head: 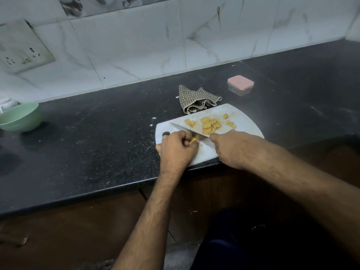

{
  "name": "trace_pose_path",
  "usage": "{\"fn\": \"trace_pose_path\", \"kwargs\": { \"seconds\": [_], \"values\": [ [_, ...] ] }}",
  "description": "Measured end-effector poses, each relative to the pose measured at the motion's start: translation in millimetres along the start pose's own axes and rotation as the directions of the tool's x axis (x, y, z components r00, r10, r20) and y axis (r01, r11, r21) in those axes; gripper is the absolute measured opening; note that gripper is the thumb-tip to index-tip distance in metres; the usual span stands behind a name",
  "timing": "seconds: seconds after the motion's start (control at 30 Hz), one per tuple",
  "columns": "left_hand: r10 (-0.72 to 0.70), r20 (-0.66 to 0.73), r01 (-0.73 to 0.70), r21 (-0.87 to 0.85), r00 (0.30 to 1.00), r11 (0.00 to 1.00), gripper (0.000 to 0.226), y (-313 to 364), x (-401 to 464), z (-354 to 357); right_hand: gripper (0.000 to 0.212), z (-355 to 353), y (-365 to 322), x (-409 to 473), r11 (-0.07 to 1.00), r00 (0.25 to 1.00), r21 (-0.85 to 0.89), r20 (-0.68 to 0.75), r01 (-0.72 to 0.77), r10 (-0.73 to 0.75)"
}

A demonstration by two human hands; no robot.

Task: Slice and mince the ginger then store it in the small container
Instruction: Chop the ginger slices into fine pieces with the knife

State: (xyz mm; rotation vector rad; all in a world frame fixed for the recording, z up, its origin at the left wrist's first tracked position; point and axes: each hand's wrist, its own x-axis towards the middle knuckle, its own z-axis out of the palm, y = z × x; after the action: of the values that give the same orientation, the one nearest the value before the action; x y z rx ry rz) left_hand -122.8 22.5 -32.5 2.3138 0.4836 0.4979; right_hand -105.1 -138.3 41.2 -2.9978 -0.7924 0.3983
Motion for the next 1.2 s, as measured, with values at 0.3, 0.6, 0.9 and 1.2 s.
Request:
{"fn": "trace_pose_path", "kwargs": {
  "seconds": [0.3,0.6,0.9,1.2],
  "values": [
    [-0.011,0.023,0.011,-0.008,1.0,1.0,0.018,3.4,-2.0,0.0,0.035,-0.3,-2.7,-0.2,0.999,1.0,-0.039,0.03,-0.003,0.004],
    [-0.019,0.016,0.02,-0.016,1.0,1.0,0.019,0.3,-1.5,0.1,0.005,24.2,10.4,-7.5,0.993,0.992,0.121,-0.127,0.012,0.004],
    [-0.013,0.019,0.014,-0.031,1.0,0.999,0.02,0.8,-0.9,-1.0,0.004,15.8,7.5,-4.6,0.998,0.995,0.045,-0.09,0.035,-0.031],
    [-0.024,0.018,0.025,-0.044,1.0,0.999,0.019,-0.1,-2.7,-2.1,0.04,-17.1,-13.3,4.6,0.995,0.995,-0.094,0.102,0.015,-0.005]
  ]
}}
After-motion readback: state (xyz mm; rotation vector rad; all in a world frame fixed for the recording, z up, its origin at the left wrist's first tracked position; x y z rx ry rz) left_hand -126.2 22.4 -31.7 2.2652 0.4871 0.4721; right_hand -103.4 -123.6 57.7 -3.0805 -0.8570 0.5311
